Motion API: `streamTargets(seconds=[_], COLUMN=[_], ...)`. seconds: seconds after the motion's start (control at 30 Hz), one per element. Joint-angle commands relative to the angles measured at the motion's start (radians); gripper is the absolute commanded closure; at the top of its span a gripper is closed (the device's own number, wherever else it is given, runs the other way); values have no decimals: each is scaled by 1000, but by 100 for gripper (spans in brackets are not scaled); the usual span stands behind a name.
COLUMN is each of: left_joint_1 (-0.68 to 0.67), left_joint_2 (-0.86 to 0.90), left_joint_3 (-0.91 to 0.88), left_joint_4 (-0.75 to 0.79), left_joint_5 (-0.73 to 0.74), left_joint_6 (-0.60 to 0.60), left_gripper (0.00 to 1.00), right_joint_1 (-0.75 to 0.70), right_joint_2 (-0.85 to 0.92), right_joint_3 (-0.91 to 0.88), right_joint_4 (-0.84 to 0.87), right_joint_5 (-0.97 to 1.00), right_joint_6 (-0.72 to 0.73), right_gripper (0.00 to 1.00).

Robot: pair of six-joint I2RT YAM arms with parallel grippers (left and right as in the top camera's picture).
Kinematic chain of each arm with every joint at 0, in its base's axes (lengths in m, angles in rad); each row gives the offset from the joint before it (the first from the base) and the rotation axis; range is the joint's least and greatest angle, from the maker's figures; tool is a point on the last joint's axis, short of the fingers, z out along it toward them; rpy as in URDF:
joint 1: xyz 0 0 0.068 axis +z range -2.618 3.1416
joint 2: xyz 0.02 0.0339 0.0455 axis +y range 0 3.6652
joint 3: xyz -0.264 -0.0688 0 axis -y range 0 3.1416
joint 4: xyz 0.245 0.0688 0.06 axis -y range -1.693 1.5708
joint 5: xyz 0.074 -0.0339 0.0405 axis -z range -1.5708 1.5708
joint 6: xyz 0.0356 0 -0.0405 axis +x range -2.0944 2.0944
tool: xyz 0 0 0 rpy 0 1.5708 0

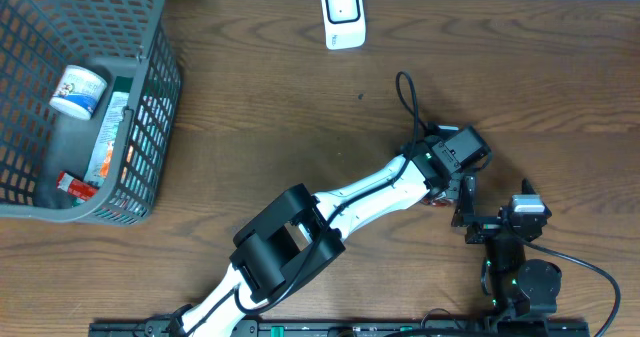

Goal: Scan the item barcode
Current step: 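Carry the jar with the left gripper and set it near the right arm, then return the left gripper to the basket and grasp the cotton-swab tub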

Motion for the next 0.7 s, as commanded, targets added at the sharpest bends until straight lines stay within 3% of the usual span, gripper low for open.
streamTargets(seconds=[0.0,0.17,0.33,0.4,0.53,0.67], left_joint_1=[4,26,109,172,350,598], left_joint_2=[-14,-124,-299,-400,-589,-741], left_joint_3=[16,21,21,21,21,21], left_joint_4=[0,0,-26,-64,-138,-202], left_joint_5=[-23,-120,-124,-145,-150,-163], left_joint_6=[89,181,249,266,474,531], left_gripper=[5,5,5,5,5,5], right_joint_1=[-10,-10,-10,-10,-10,-10], right_joint_2=[-5,-5,-5,-5,-5,-5], right_joint_3=[-1,-1,-1,-1,-1,-1], right_joint_4=[-4,-4,-4,-4,-4,-4], right_joint_5=[-5,-5,-5,-5,-5,-5], right_joint_6=[-11,-11,-11,-11,-11,-11], right_gripper=[1,1,1,1,1,1])
